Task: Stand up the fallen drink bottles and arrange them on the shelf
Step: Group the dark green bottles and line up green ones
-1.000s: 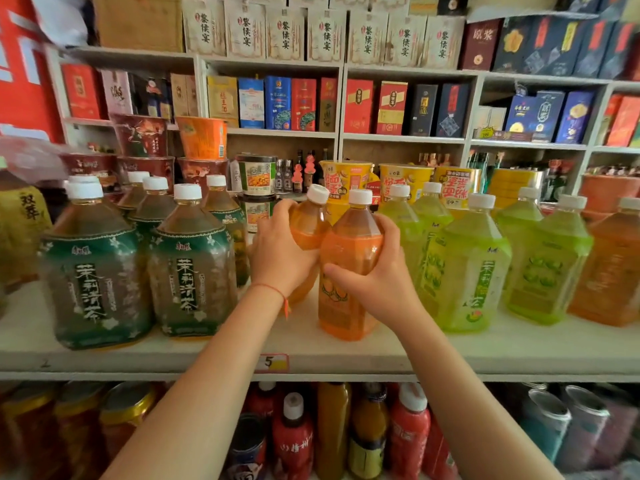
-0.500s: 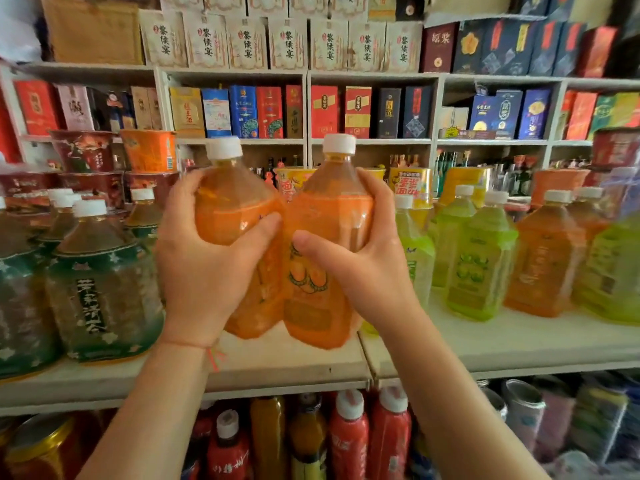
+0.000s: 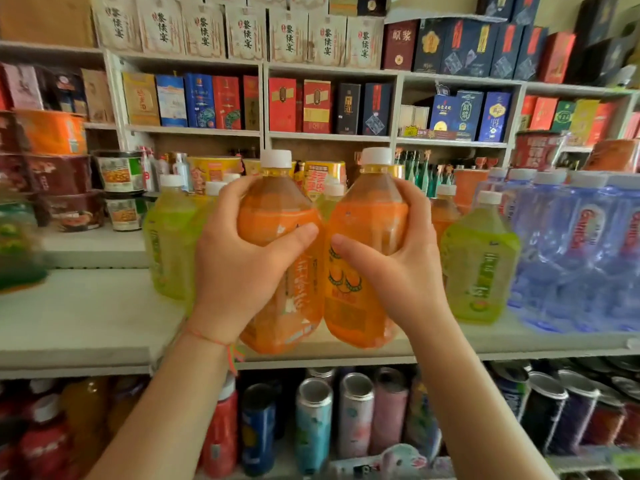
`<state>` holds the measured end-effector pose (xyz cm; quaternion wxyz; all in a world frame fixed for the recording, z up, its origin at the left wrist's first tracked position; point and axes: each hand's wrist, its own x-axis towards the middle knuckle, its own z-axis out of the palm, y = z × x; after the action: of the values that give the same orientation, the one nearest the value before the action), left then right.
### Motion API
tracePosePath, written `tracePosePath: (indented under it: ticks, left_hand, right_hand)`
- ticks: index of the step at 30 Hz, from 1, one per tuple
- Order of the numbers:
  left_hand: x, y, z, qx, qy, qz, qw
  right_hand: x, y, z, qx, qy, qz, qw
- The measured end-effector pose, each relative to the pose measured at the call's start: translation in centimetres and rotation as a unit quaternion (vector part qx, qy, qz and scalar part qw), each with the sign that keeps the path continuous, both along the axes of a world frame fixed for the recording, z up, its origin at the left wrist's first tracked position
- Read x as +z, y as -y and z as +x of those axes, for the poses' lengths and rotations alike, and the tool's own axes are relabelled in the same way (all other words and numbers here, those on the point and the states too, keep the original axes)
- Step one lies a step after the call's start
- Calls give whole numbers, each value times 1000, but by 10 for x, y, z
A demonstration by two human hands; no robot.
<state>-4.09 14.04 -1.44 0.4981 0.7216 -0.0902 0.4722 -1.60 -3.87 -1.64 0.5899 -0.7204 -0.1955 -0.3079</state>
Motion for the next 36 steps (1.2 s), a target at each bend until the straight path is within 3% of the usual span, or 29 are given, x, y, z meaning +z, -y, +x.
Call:
tracePosePath:
  ticks: [11, 18, 21, 30, 33, 36]
  left_hand:
    - [-22, 83, 50, 17, 1, -22, 1000]
    - [-35, 98, 78, 57, -23, 4, 998]
    - [-42, 107, 82, 83, -24, 20, 996]
    - [-46, 100, 82, 147, -2, 56, 988]
    - [-39, 54, 77, 272, 17, 91, 958]
    - [-37, 4, 72, 384, -70, 96, 916]
  right_hand:
    - [-36, 62, 45, -187, 68, -25, 980]
    - [-58, 63, 61, -233, 90, -35, 968]
    - [-52, 63, 65, -263, 147, -22, 953]
    - [-54, 46, 63, -274, 299, -93, 909]
    - [-55, 19, 52, -227, 345, -135, 901]
    - [-53, -16, 41, -135, 349, -159, 914]
